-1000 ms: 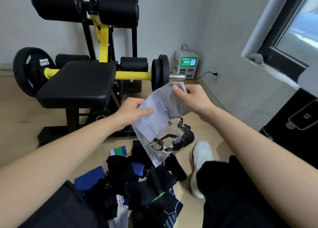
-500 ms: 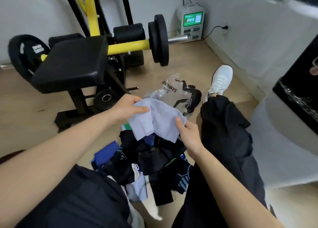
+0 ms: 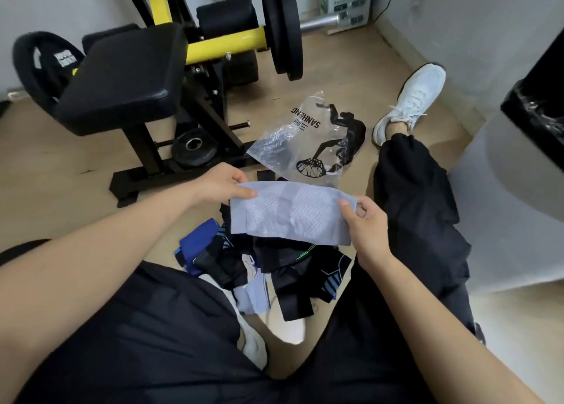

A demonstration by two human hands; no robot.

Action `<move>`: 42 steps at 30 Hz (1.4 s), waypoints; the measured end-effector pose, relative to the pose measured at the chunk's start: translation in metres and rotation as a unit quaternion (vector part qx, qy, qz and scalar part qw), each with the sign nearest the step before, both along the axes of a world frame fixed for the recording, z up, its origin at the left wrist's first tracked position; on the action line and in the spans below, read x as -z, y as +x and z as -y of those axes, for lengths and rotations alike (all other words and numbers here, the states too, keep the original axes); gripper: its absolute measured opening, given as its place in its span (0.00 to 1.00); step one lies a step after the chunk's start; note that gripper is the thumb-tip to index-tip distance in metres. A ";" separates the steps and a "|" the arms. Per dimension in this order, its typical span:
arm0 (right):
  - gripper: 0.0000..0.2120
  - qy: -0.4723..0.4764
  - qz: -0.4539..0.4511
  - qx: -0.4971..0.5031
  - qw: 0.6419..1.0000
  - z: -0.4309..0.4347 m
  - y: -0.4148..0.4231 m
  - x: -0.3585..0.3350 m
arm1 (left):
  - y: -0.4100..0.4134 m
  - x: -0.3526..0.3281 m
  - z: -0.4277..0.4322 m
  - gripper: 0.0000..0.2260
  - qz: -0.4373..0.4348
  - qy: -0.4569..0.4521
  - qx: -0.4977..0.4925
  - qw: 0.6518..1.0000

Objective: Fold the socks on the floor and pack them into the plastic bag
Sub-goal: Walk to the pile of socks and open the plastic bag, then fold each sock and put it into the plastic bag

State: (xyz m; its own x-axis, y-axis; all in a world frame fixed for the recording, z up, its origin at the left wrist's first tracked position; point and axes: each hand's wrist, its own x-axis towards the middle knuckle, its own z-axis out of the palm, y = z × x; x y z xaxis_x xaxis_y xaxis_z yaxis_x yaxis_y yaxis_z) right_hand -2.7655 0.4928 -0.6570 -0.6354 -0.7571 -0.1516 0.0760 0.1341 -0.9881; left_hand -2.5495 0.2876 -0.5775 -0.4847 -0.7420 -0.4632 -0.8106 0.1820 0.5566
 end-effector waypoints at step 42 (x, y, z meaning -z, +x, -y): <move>0.05 0.035 -0.217 -0.391 0.894 0.054 0.017 -0.002 | 0.023 0.093 -0.053 0.25 -0.184 -0.059 0.088 0.977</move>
